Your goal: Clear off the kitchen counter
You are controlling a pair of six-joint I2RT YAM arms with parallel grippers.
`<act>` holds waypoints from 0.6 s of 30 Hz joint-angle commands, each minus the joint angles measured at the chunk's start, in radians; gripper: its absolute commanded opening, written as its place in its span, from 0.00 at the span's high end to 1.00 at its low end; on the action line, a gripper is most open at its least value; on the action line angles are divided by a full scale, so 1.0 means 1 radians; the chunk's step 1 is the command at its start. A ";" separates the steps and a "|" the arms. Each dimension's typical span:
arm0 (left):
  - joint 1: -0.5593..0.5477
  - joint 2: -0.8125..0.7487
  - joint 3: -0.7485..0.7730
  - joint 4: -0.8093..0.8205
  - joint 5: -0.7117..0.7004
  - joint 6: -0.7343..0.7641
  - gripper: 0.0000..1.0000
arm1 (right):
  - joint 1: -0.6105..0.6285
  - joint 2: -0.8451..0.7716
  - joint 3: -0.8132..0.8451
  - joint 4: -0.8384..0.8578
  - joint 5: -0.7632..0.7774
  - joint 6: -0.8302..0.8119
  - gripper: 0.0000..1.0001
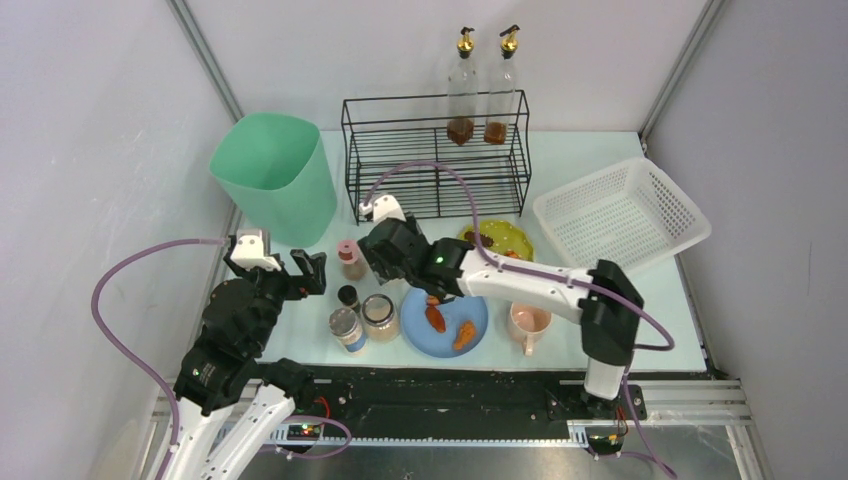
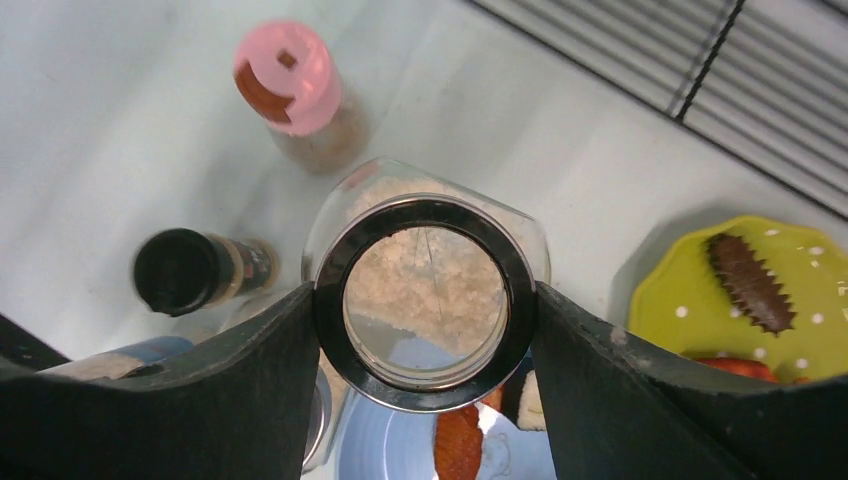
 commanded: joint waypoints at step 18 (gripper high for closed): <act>0.008 -0.010 -0.002 0.022 0.018 -0.008 0.02 | -0.404 -0.291 0.175 -0.035 -0.114 -0.072 1.00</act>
